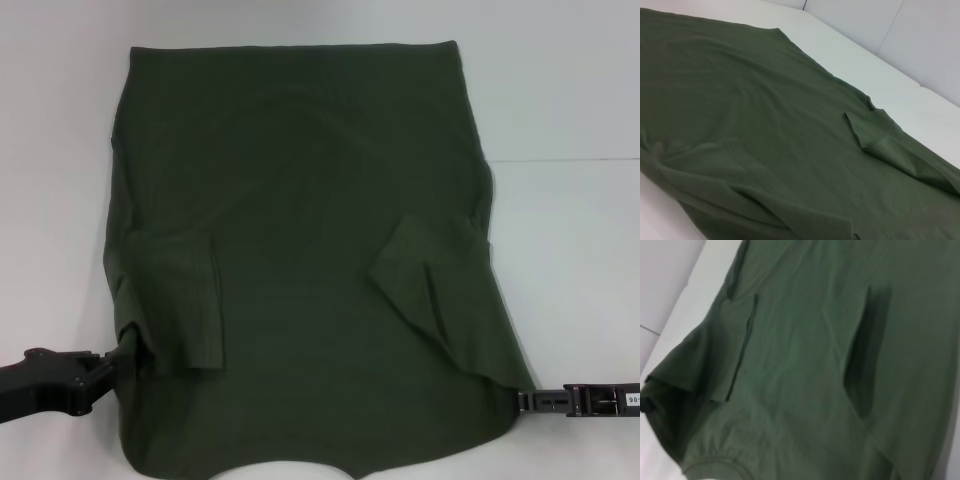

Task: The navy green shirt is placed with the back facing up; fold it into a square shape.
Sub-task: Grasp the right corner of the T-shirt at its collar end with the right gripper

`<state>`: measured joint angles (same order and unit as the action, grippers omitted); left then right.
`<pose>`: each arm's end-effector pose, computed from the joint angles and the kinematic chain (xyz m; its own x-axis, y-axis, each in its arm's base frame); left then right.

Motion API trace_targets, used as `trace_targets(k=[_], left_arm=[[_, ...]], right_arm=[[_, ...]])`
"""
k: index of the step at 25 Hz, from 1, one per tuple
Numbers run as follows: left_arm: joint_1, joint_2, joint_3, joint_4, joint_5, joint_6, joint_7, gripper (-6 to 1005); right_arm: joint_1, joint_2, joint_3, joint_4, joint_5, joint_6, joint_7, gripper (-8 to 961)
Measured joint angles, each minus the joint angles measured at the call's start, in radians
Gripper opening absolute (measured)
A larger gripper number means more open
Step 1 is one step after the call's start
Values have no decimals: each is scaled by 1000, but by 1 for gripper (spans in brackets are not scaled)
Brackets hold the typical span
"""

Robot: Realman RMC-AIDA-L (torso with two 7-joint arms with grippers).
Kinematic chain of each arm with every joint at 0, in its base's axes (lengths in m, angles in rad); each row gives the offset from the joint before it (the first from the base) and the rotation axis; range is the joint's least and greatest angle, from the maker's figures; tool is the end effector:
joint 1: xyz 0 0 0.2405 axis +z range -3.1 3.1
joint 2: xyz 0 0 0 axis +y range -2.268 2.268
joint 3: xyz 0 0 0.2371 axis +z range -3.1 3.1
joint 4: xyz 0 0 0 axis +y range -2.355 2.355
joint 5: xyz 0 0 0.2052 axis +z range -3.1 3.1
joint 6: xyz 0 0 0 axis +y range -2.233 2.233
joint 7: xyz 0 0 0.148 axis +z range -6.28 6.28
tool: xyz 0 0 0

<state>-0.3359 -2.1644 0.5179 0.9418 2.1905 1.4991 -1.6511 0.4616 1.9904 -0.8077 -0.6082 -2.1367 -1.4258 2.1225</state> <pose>-0.3100 0.2839 0.0381 0.6325 0.5929 0.4984 0.7638 -0.5845 -0.2739 0.3074 0.3008 0.0093 0.2954 -0.8985 -0.3247 -0.9493 -0.3144 0.0064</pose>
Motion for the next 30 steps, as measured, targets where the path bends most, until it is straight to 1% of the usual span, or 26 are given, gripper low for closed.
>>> trace_targets(k=[5,11,17,22,25,30], left_arm=[[0,0,0,0,0,-1,-2,38],[-1,0,-1,-6,0,-1,-1,38],[-2,0,-1,-10,0,-1,2,38],[-2,0,-1,-10,0,0,2,38],[-3,0,-1,-10,0,0,2,38],[-3,1,0,-9,0,0,2,38]], right_arm=[[2,-2,4,-1,2,-30,9,865],[2,-3,6,-1,-1,-16,29,865],[1,-1,16,-1,-2,6,35,836],[4,-5,17,6,-2,19,42,812],[6,-1,11,4,-5,25,42,798],[12,10,10,2,-30,36,43,613]])
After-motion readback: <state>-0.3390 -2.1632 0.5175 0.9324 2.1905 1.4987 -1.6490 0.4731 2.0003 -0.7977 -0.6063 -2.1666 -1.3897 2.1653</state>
